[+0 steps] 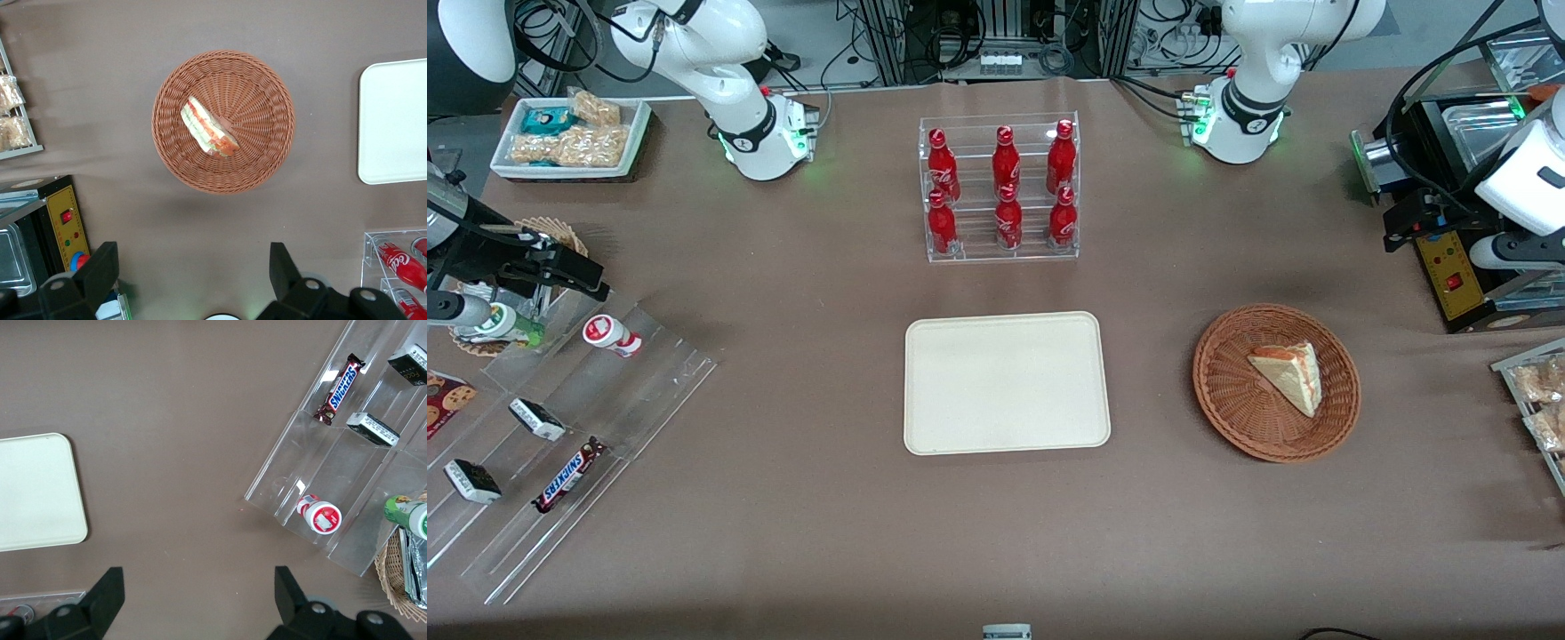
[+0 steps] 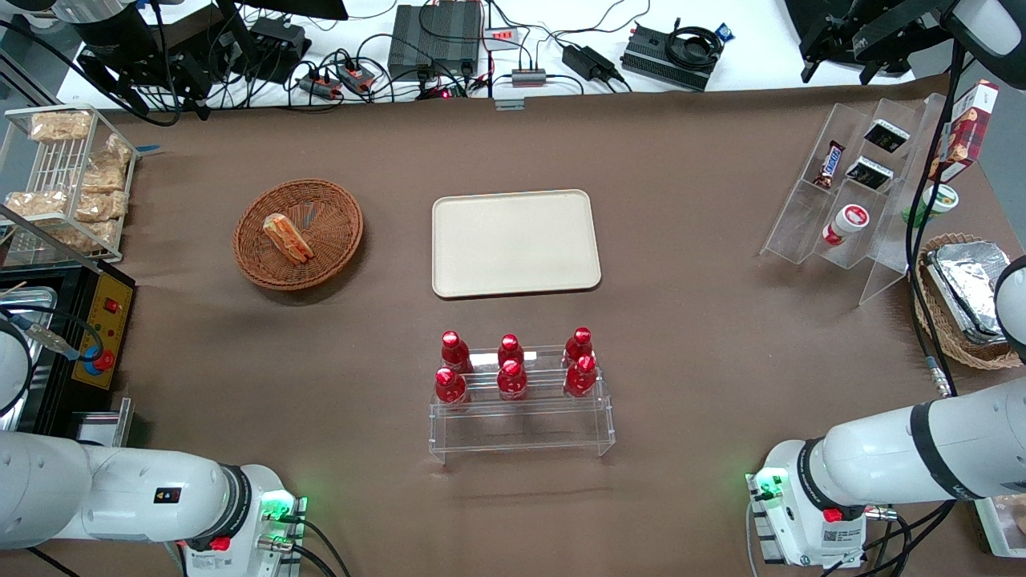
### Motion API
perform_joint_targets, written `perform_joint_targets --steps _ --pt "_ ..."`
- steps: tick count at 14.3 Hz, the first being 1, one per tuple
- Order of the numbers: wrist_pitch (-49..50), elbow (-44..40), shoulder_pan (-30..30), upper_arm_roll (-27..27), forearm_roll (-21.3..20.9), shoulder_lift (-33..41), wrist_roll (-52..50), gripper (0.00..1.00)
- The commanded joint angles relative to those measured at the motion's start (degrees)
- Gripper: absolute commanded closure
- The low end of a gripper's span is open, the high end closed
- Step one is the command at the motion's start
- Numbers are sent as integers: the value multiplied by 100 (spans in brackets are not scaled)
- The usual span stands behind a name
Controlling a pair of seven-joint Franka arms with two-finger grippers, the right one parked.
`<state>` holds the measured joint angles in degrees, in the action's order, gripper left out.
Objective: Place sandwich from basket to tray
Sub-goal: 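Move the left gripper from rest toward the wicker basket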
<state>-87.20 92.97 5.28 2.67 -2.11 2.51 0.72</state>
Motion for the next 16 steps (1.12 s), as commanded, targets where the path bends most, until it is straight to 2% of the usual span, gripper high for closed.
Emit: perform_joint_targets --steps 1,8,11,16 --pt "72 -16 -71 -64 -61 -5 104 0" --pt "125 151 -79 -64 -35 -22 113 0" --pt "29 290 -79 -64 -17 -259 104 0" --pt "-1672 1826 -62 -64 -8 -313 34 0"
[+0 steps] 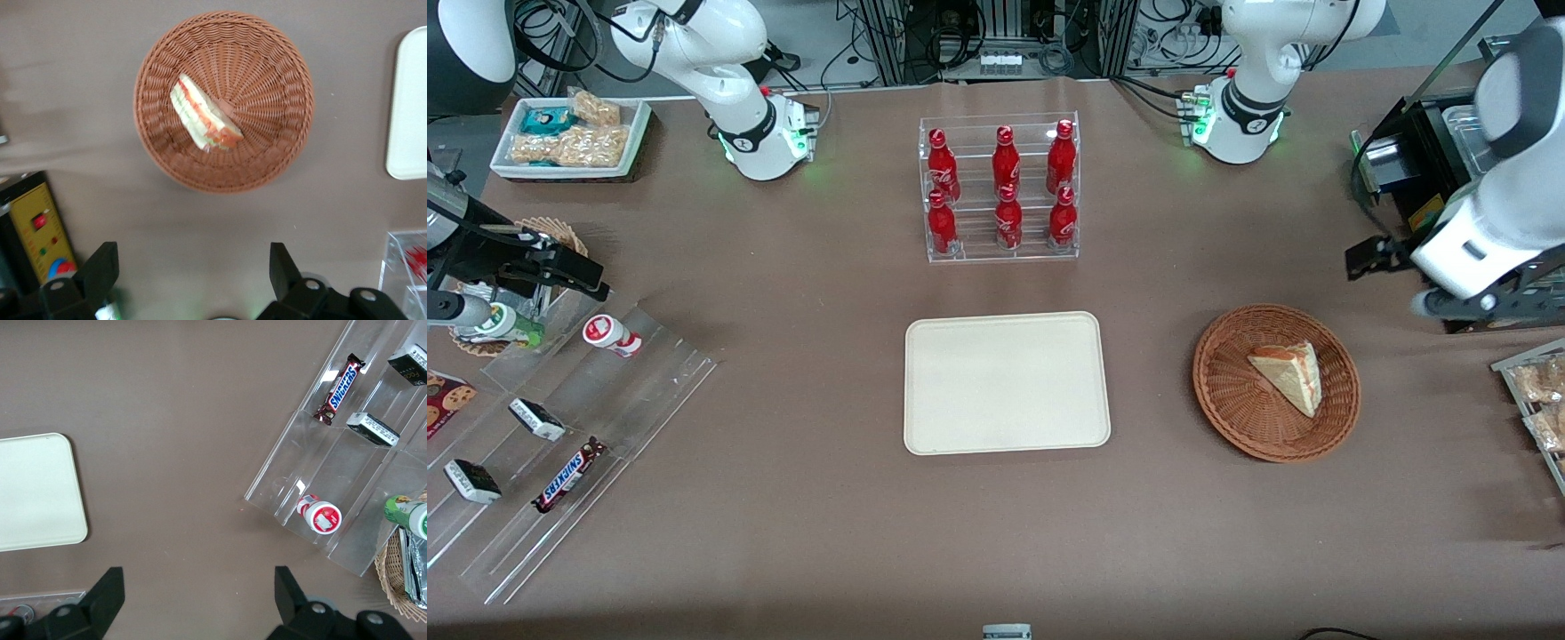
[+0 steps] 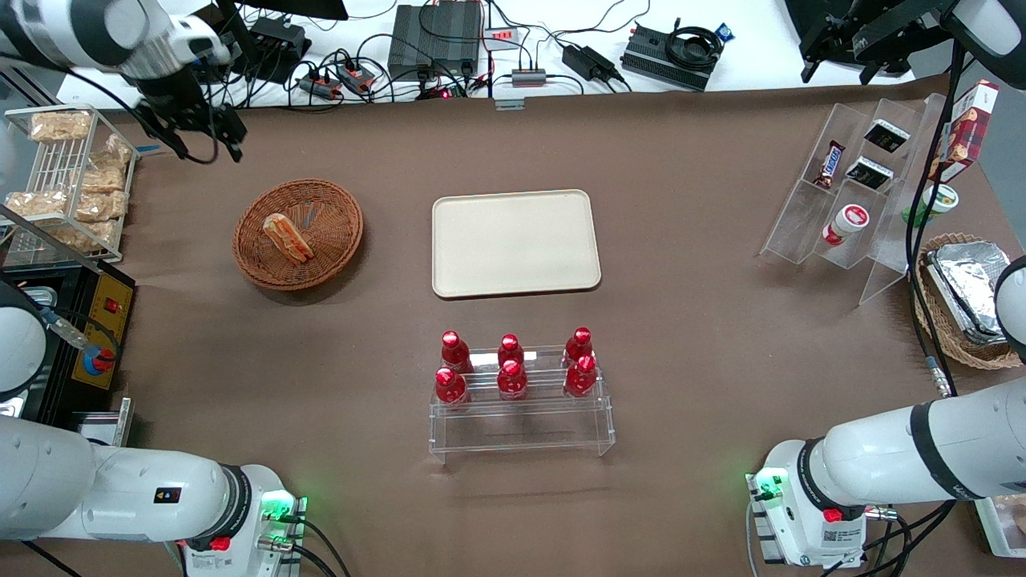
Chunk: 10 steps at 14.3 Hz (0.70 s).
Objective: Place sandwich from basket to tray
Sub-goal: 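Move the left gripper from rest toward the wicker basket, then lower the open left gripper over the wrapped sandwich and close on it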
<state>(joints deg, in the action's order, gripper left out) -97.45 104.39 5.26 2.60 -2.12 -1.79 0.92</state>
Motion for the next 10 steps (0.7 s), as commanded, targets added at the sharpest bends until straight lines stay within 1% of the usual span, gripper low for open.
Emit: perform_joint_targets --steps 1,4,6,9,10 --pt "-1105 1019 -61 -58 -8 117 -39 0" --pt "-2362 1943 -61 -58 -17 108 -451 0" --pt "-3048 2374 -61 -58 -25 100 -1117 0" --pt "-3832 2622 -8 -58 -43 -163 -3118 0" --pt "-3956 2622 1 -58 -43 -268 -3612 0"
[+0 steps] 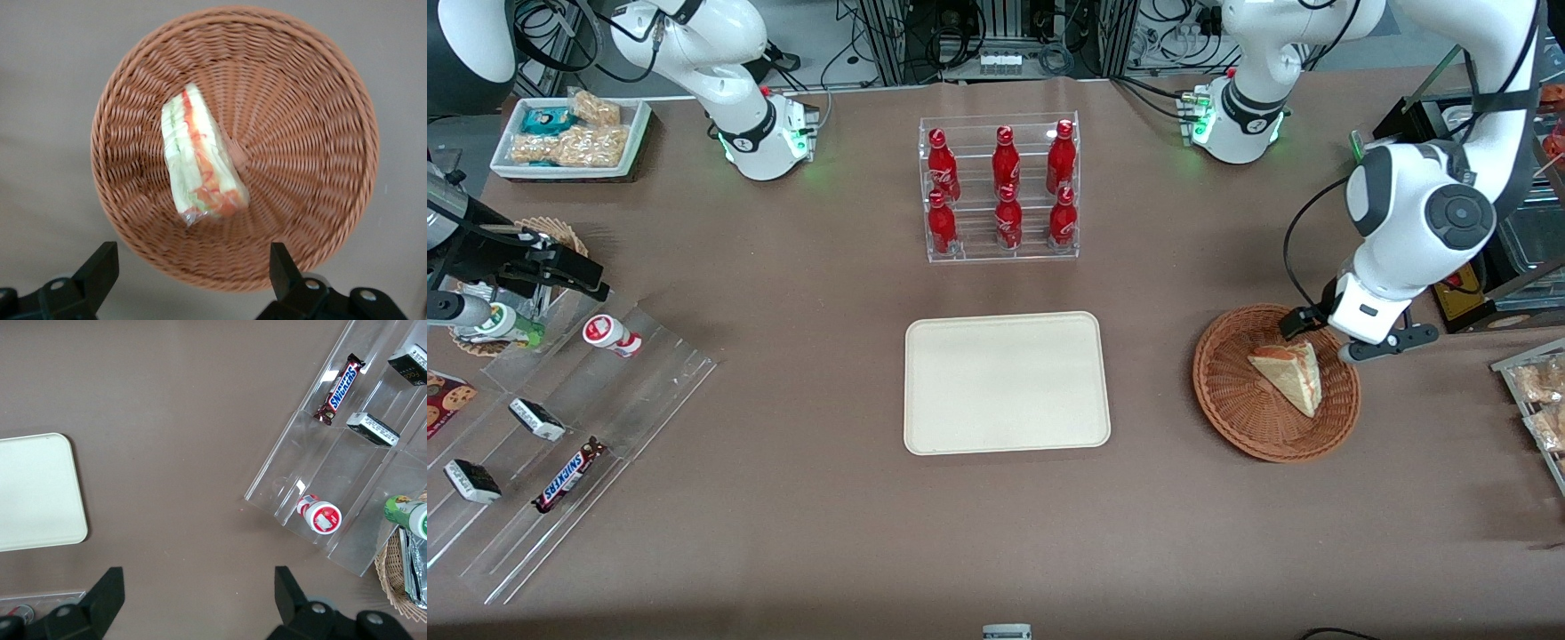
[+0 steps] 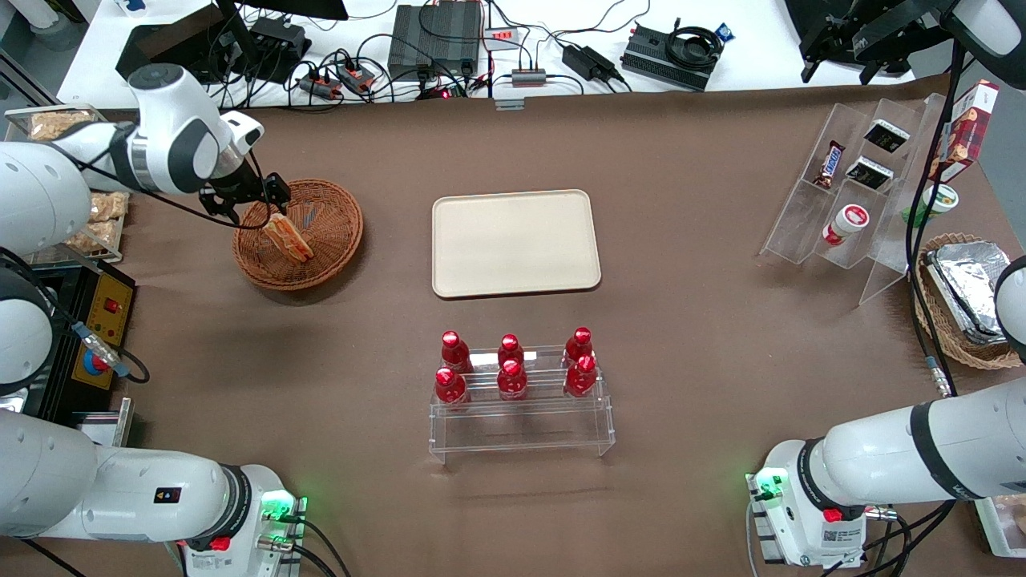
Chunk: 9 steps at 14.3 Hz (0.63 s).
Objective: Place sandwich from basket to tray
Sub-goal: 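Lower the open left gripper over the wrapped sandwich and close on it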
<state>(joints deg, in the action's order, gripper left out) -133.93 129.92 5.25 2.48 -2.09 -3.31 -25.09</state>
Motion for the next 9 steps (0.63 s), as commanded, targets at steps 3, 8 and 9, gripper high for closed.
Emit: perform_joint_targets --steps 3,8,9 --pt "-694 60 -16 -37 -46 -388 -1402 0" --pt "-1380 -19 -68 -2 -28 -951 -1419 2" --pt "-1442 -28 -68 7 -20 -1013 -1428 24"
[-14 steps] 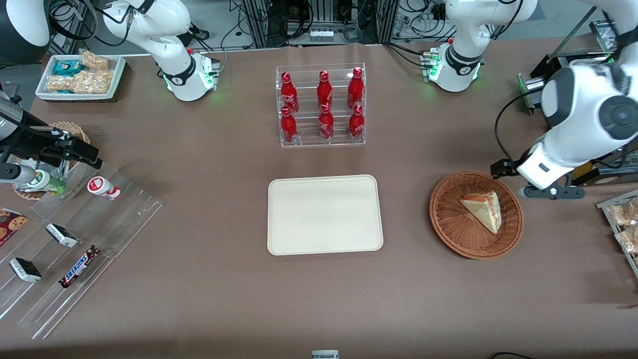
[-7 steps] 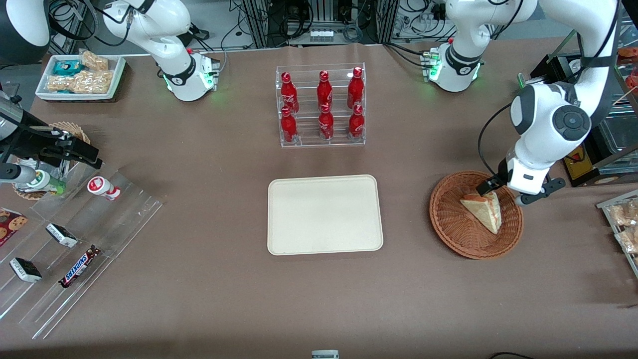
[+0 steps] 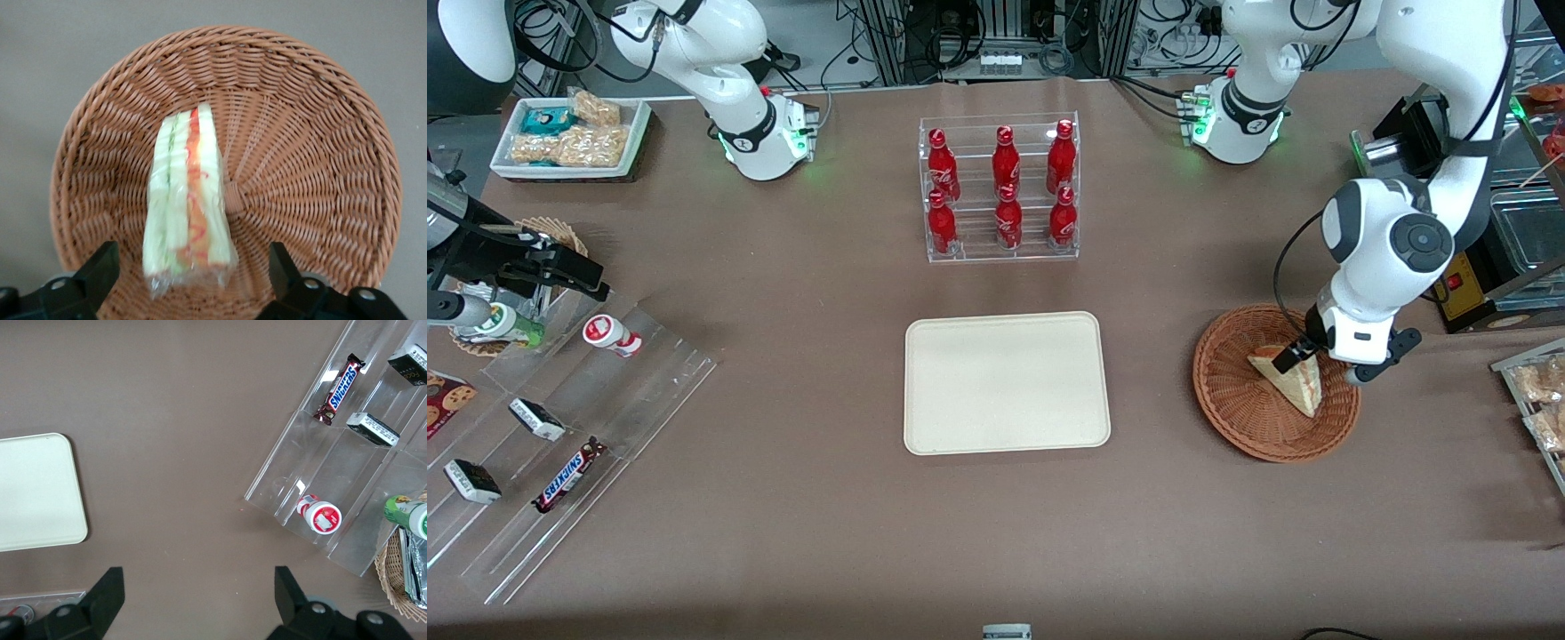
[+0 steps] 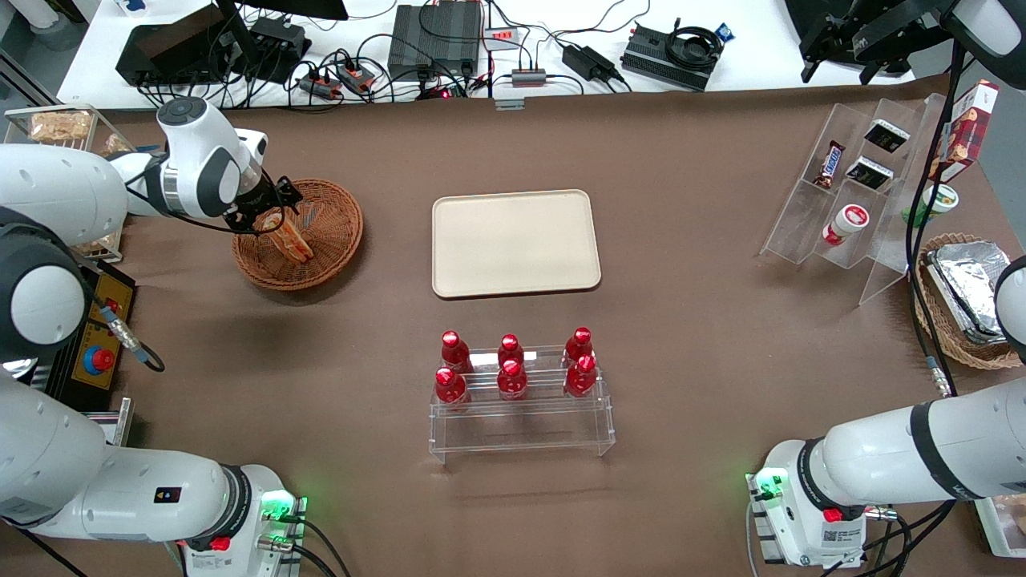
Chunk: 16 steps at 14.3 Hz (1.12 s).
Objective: Place sandwich from basket to tray
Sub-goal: 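Lower the open left gripper over the wrapped sandwich and close on it, then lift the sandwich out of the basket and carry it over the tray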
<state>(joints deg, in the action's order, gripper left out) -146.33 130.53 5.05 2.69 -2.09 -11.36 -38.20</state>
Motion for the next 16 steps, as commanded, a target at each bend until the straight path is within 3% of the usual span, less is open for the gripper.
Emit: perform_joint_targets --steps 1,2,4,6,10,16 --pt "-203 -89 -74 -14 -20 -209 -117 58" --pt "-177 -80 -91 -14 -20 -192 -109 86" --pt "-106 -54 -83 -23 -28 -156 -82 95" --pt "479 -193 -30 -31 -63 -60 -30 97" --pt "1922 -1571 513 -155 -2 -269 -170 97" --pt "2039 -2970 2059 -181 86 -1218 -504 94"
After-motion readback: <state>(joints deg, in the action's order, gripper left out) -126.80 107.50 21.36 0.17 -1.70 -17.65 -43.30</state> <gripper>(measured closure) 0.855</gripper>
